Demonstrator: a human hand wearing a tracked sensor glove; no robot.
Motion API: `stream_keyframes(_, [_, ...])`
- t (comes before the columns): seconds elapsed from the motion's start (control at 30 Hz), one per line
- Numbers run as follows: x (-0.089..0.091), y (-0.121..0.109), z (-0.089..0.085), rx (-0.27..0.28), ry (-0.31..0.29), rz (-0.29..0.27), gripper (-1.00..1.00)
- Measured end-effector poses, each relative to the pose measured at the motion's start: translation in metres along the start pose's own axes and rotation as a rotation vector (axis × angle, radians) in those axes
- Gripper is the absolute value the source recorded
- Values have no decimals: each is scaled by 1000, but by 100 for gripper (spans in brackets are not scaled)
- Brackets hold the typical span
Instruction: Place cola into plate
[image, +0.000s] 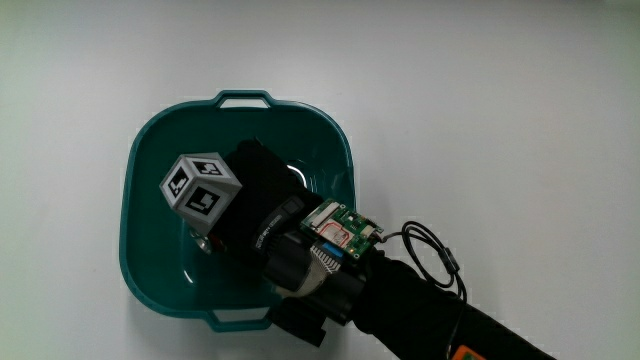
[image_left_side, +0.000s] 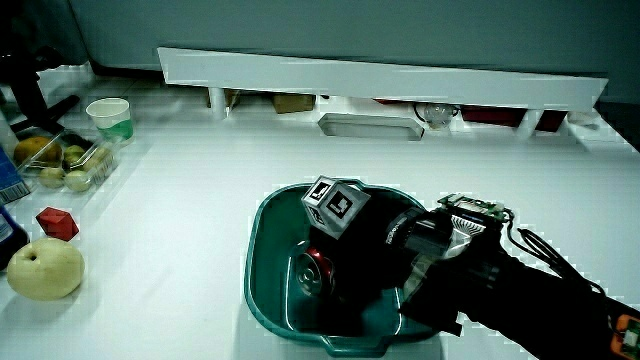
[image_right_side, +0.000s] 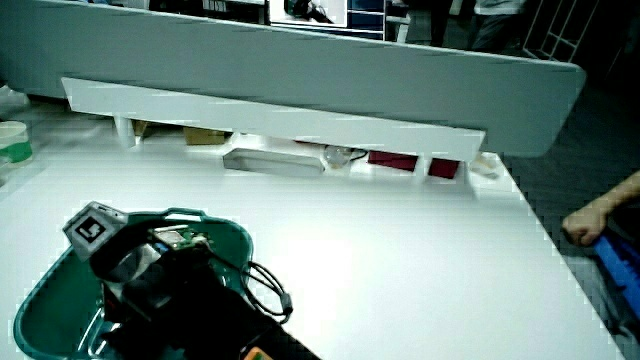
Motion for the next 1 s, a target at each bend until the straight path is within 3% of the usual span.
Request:
stream_keyframes(0.13, [-5, 2, -2, -13, -27, 2, 0])
stream_keyframes(0.6, [-18, 3, -7, 31, -48, 25, 0])
stream_keyframes(0.73, [-15, 1, -7, 24, -60, 0, -14])
stream_keyframes(1.0, [-13, 3, -13, 11, -24, 13, -43])
